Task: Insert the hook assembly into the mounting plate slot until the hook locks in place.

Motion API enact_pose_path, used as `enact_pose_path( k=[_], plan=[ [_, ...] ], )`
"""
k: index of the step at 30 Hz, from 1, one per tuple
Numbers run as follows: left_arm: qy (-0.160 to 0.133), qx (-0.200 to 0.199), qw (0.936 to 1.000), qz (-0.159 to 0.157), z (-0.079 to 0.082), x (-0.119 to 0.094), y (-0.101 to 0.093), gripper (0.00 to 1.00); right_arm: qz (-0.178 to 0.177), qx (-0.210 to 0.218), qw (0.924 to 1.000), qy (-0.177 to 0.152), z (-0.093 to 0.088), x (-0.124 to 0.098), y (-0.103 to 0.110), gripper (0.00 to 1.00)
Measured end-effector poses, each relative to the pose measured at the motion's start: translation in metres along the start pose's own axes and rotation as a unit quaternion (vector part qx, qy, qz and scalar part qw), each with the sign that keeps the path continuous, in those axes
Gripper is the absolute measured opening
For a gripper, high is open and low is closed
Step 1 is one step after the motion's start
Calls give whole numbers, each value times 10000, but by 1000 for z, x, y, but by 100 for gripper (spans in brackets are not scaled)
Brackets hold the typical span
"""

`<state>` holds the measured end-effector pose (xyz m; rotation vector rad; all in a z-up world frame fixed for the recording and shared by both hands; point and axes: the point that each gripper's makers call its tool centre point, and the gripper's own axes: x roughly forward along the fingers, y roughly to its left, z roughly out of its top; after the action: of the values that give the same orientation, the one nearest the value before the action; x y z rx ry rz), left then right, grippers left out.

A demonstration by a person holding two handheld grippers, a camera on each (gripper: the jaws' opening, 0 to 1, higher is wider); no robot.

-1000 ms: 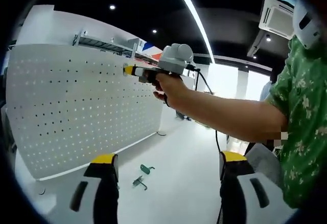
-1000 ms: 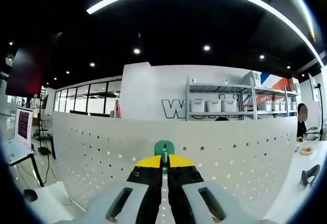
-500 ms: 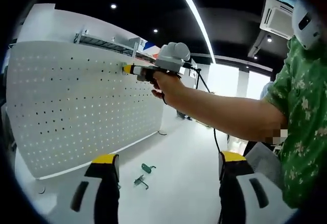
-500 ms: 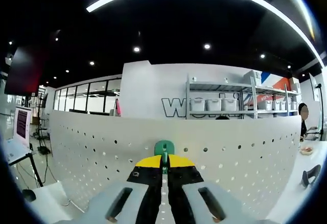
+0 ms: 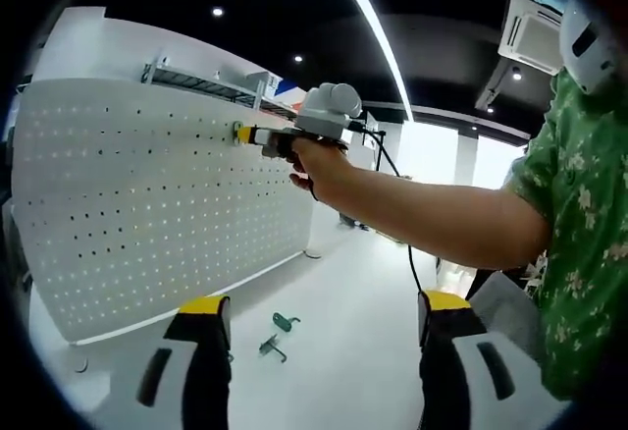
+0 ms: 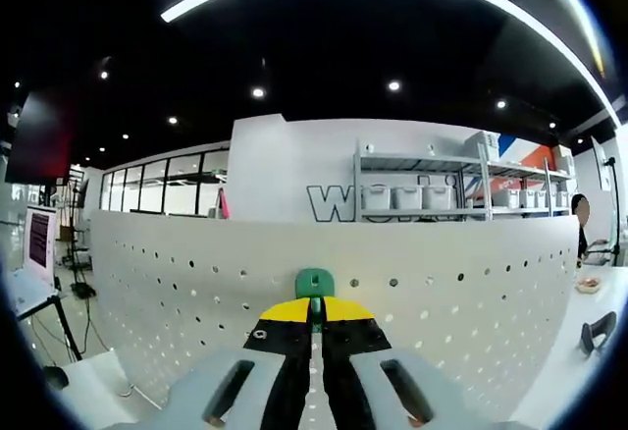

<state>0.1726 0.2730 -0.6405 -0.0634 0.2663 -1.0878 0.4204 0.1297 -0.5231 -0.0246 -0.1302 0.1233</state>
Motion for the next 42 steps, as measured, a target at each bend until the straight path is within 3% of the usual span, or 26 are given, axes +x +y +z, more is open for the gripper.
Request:
enact_pose_path(
  k=[21, 42],
  plan=[
    [30, 6, 10000, -5, -2, -1, 2, 78, -20, 200, 9998, 1, 0, 2, 1, 1],
    [8, 24, 10000, -9, 0, -2, 4, 77, -31, -62, 10000, 56, -2, 4, 2, 1]
  ],
)
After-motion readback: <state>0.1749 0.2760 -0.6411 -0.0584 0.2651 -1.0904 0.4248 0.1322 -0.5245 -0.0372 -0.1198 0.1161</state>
